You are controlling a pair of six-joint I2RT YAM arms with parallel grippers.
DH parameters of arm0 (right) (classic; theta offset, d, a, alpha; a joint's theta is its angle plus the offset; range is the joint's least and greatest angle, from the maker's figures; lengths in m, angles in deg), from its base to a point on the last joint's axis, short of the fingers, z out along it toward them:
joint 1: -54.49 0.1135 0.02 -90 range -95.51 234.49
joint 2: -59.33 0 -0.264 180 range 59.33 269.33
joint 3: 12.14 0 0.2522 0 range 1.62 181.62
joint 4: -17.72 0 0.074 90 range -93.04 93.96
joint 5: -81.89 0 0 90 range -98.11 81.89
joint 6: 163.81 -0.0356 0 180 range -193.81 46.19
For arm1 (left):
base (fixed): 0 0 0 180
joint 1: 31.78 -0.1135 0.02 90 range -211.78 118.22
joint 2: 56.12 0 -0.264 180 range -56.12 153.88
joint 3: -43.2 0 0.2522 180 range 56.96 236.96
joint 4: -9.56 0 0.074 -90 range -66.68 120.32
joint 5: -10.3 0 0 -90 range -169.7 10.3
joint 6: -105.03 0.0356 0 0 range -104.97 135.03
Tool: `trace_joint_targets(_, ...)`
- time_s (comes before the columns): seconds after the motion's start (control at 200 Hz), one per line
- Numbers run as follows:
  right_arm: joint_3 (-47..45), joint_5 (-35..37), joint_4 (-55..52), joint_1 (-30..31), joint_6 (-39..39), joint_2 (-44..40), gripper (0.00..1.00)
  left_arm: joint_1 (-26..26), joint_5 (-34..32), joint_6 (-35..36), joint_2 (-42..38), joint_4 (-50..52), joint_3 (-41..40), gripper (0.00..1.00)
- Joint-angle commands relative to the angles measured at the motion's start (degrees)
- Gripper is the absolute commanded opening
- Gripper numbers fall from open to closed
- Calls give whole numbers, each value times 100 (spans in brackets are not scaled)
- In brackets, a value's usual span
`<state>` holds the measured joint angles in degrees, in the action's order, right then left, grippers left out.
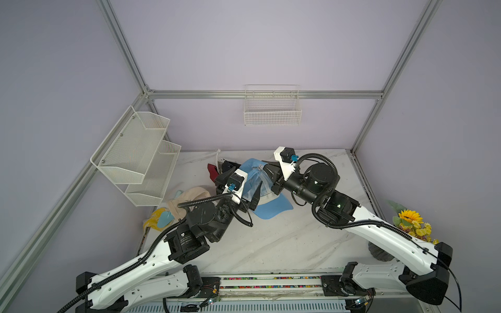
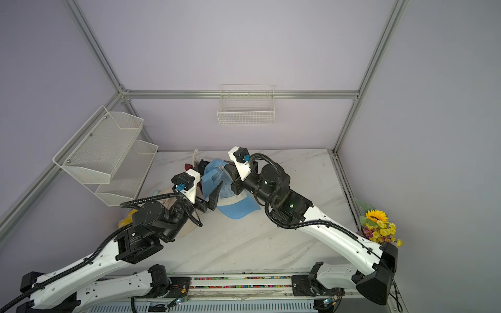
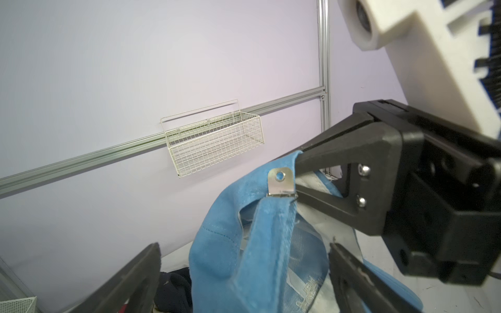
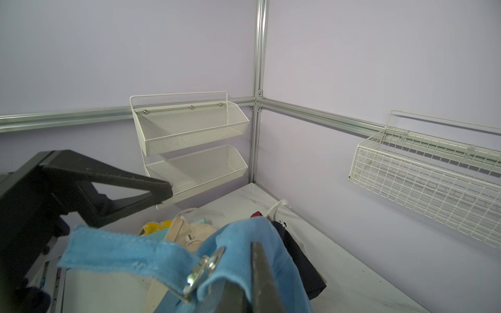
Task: Open the adjustable buckle of the baseball cap
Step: Pull the adjustable strap on the baseball cap.
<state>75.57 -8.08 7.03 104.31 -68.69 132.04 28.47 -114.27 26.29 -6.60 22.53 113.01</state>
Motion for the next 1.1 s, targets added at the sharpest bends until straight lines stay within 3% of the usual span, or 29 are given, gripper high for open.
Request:
trace_joint_targets(0.0,315,162,119,1,-72,95,0,65,-58,-91,101,-158,-130,96)
trace_joint_targets(0.18,442,124,116,2,-178,123,0,101,-120,61,296,-251,-33,94)
trace_joint_targets(0.49,352,31,97,53,-272,51,0,102,-151,428,402,-745,-7,65)
trace_joint_targets(0.935,190,-40,27,244,-363,20,0,101,-295,659,638,-1053,51,64)
trace_joint_targets(1.095,104,-4,-67,285,-337,-54,0,97,-408,713,621,-1167,37,59)
